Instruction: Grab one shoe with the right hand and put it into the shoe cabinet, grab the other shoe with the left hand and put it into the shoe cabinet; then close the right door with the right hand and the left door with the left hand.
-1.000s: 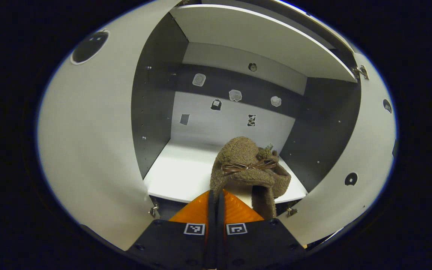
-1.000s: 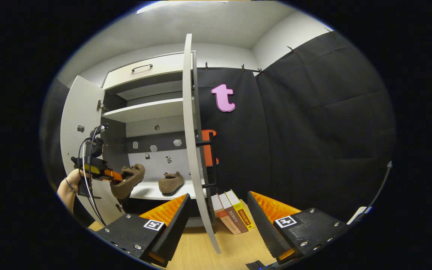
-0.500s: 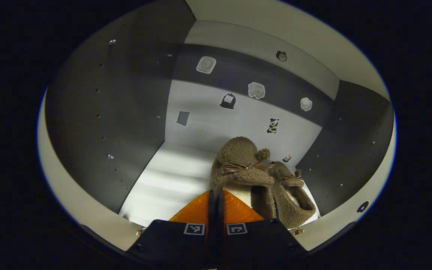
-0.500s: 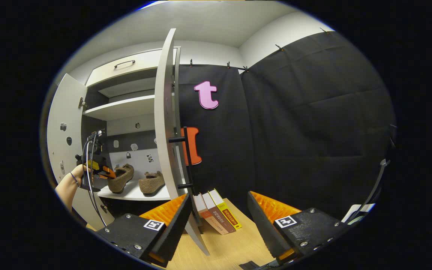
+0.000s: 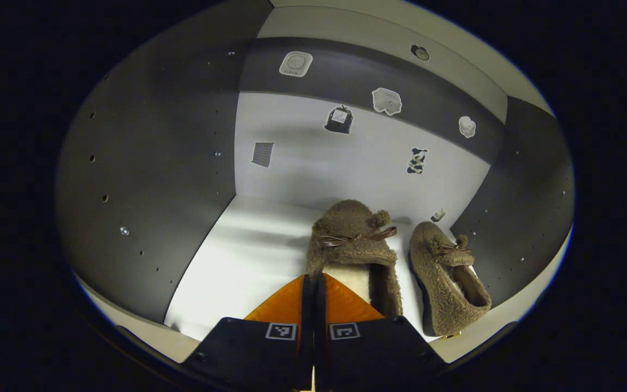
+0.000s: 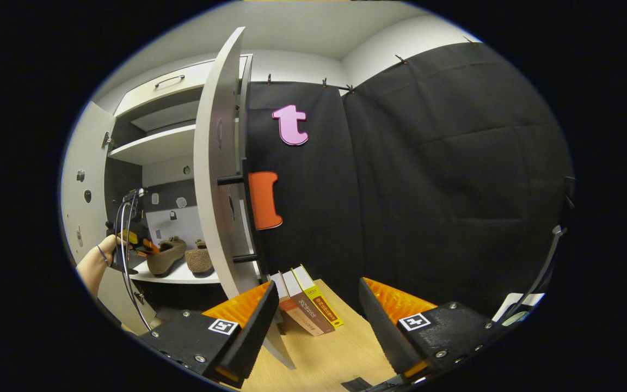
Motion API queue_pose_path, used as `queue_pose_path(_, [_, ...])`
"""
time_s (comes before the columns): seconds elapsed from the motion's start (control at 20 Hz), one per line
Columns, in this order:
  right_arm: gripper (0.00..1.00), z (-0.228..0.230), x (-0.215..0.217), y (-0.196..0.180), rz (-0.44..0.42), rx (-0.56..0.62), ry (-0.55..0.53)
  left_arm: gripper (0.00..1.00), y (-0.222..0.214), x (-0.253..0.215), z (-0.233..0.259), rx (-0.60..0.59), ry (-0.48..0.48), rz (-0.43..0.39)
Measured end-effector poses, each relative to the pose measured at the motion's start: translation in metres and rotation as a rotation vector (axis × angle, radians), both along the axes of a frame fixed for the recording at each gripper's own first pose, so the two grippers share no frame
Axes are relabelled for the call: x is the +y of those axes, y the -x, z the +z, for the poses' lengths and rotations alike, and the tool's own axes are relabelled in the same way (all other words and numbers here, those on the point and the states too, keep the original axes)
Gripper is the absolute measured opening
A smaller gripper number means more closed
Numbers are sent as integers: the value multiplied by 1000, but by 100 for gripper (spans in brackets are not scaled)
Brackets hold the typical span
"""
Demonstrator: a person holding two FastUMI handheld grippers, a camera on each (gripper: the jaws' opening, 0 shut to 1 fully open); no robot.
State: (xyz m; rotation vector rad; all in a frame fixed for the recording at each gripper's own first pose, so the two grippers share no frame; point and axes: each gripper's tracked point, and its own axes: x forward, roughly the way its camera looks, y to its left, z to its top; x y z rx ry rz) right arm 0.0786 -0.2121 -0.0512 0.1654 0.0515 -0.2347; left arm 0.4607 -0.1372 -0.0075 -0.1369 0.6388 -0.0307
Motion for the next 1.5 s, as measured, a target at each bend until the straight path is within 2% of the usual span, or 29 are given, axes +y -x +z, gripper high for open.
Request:
queue_pose_path(0.1, [92,-5,-6,-5,-7,5,1,8,3,-1,7,-15,5,-1])
queue_pose_path(0.25, [92,-14,-10,-12,-12,21,8,18,-1,-4,32,-104,-11,-20])
queue_pose_path(0.3, [93,-17,-13,-13,-9,26,2,15,5,-6,38,-114,-22,-30])
queue_pose_path(0.35, [93,-21,-14,-16,-6,31,-5,28,13,-10,46,-124,-19,-44])
queue_pose_path(0.4, [92,-25,-16,-17,-4,37,-11,36,17,-17,54,-141,-2,-58])
queue_pose_path(0.45, [92,-27,-18,-19,-2,40,-14,42,24,-21,64,-161,10,-62])
queue_pose_path(0.5, [92,-30,-19,-20,-1,43,-13,42,32,-20,74,-186,9,-59])
queue_pose_path(0.65, [92,-42,-24,-28,8,58,-5,68,64,-20,120,-307,-29,-70])
queue_pose_path(0.7, [92,-45,-25,-32,16,62,-8,63,75,-20,131,-335,-38,-69])
queue_pose_path(0.75, [92,-48,-25,-36,23,65,-7,69,90,-20,146,-371,-44,-69])
queue_pose_path(0.8, [92,-50,-28,-39,26,68,-2,67,101,-19,159,-410,-49,-64])
queue_pose_path(0.85, [92,-52,-29,-42,31,70,2,69,115,-19,173,-450,-51,-68])
queue_pose_path(0.95, [92,-54,-22,-50,59,67,0,79,149,-16,194,-509,-60,-75])
queue_pose_path(1.1, [92,-60,-14,-58,97,73,11,77,196,0,216,-578,-82,-55])
queue_pose_path(1.2, [92,-61,-3,-63,129,76,19,87,225,12,234,-636,-124,-42])
queue_pose_path(1.25, [92,-60,1,-64,141,72,24,87,243,17,241,-660,-133,-37])
queue_pose_path(1.4, [92,-54,15,-65,184,53,15,88,288,39,247,-686,-150,-15])
queue_pose_path(1.45, [99,-52,22,-65,207,46,5,94,300,47,246,-682,-150,-4])
queue_pose_path(1.5, [92,-50,23,-63,208,46,8,95,311,57,242,-677,-146,10])
